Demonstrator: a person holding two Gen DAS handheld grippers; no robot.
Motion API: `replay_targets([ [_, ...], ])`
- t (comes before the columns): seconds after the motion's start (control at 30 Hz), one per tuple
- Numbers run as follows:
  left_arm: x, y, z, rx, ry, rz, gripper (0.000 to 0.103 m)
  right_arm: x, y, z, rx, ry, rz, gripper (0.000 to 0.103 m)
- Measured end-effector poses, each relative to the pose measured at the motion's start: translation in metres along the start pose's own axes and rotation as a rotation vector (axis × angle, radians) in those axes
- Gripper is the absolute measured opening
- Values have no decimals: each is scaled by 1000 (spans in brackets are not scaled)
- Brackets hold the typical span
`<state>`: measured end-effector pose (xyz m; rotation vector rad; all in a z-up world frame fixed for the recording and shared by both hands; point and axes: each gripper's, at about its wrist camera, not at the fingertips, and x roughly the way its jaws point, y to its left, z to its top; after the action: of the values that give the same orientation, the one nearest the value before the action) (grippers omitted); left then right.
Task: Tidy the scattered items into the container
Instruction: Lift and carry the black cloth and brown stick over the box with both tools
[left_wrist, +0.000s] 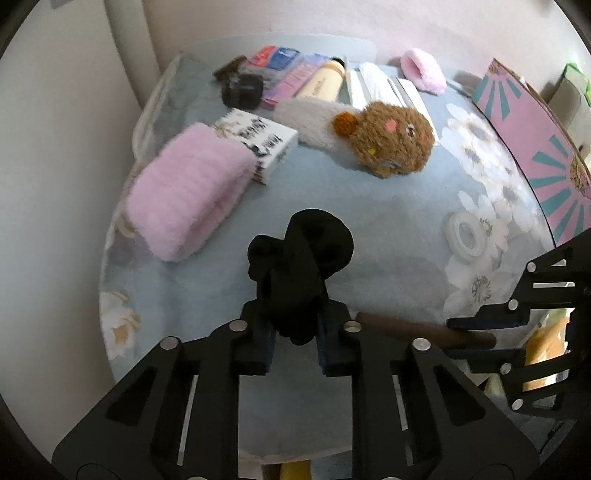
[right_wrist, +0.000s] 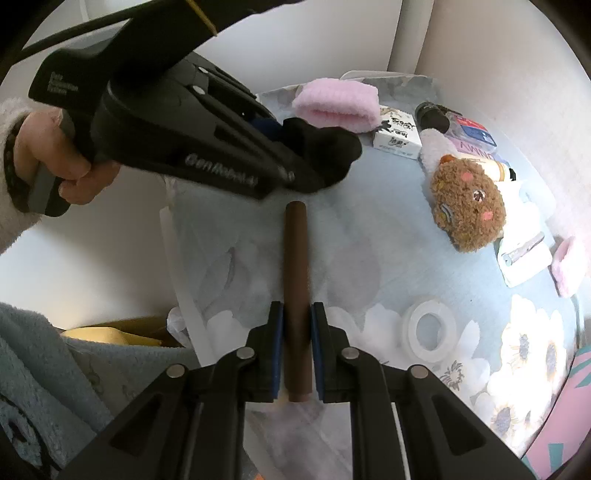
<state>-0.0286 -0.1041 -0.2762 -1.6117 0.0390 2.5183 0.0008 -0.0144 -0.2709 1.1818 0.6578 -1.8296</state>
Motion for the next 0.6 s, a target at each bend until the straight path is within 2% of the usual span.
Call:
replay_targets([
  [0.3, -45, 5, 17, -7, -60, 61, 14, -35, -23, 2, 133, -55, -26, 13],
  [0.43, -71, 0, 36, -17, -85, 79, 14, -70, -44, 7, 232, -120, -51, 13],
  [0.6, -107, -26, 77, 33, -160, 71, 14, -127, -78, 11, 377, -228, -127, 13],
])
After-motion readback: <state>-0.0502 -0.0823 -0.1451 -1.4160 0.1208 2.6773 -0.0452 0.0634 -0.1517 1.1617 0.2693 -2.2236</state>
